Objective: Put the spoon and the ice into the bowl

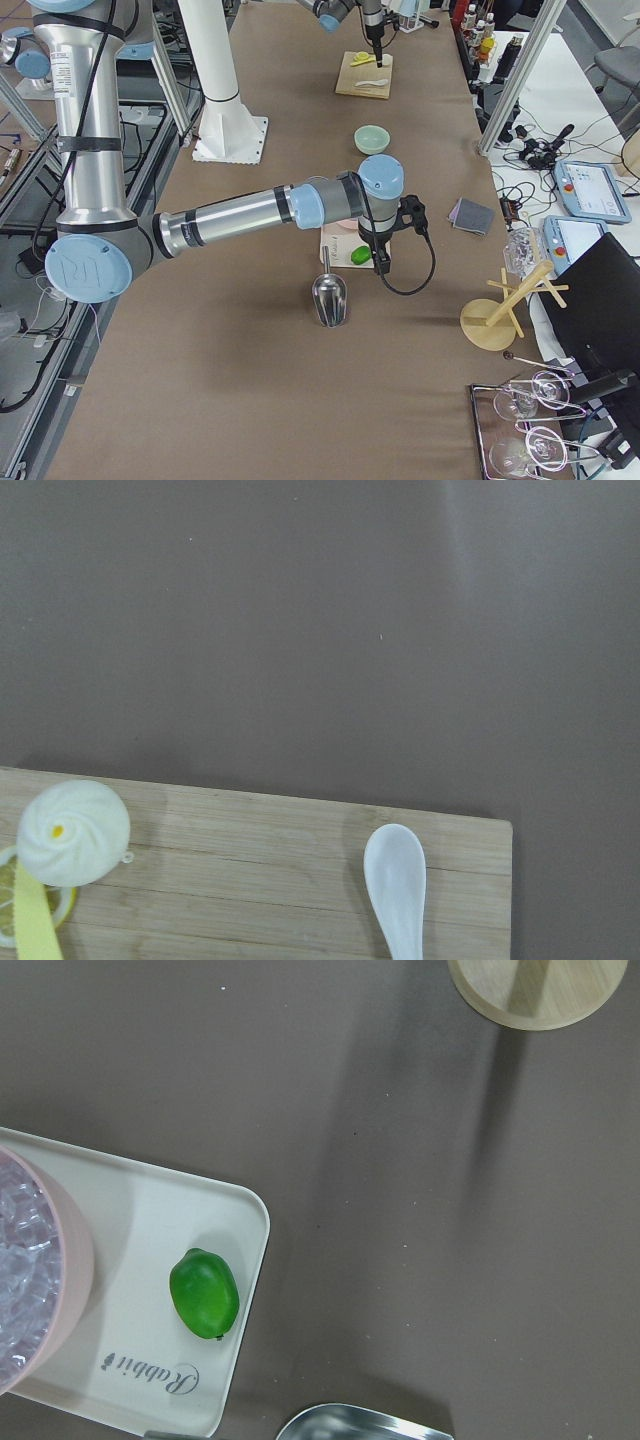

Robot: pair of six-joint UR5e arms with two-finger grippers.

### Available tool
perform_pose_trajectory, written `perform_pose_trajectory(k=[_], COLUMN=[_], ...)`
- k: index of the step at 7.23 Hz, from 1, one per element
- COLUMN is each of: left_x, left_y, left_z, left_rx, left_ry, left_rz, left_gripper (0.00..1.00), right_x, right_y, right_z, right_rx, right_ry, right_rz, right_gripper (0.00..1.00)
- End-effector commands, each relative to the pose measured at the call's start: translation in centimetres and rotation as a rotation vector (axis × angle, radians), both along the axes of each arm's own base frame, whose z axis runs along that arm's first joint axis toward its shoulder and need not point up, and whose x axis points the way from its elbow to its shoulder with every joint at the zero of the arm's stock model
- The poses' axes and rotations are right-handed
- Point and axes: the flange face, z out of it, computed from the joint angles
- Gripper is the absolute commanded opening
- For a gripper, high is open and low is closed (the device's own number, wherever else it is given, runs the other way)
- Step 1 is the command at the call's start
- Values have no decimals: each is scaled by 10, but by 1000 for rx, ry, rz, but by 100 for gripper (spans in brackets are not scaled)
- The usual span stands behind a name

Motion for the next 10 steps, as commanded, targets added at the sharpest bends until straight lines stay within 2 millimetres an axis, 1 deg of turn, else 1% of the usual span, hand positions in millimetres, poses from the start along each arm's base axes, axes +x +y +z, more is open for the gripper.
perform_pose_trajectory(k=[1, 2, 3, 4, 6, 7, 8, 9, 10], left_x=[49, 55, 59, 64, 63, 64, 62, 60, 61], left_y=[5, 5, 6, 10, 11, 13, 15, 16, 16], left_z=[12, 24, 32, 34, 34, 33, 39, 41, 41], left_rx=[-11, 4, 1, 1, 5, 9, 3, 2, 0], left_ry=[5, 8, 1, -2, -5, -7, -14, -15, -16], left_rz=[-11, -10, -4, 7, 6, 4, 6, 6, 6], left_gripper=[97, 95, 84, 77, 70, 69, 67, 59, 41], right_x=[-16, -27, -40, -54, -62, -64, -67, -69, -69], right_y=[-2, -3, -3, -5, -4, -4, -4, -4, -3], right_z=[-7, -13, -19, -26, -30, -30, -30, -29, -30], right_rx=[-3, 0, -12, -25, -23, -21, -23, -23, -24], right_ry=[-18, -29, -42, -57, -66, -67, -67, -65, -65], right_rz=[13, 24, 33, 48, 49, 44, 39, 35, 35], right_gripper=[100, 100, 100, 100, 100, 100, 100, 100, 100])
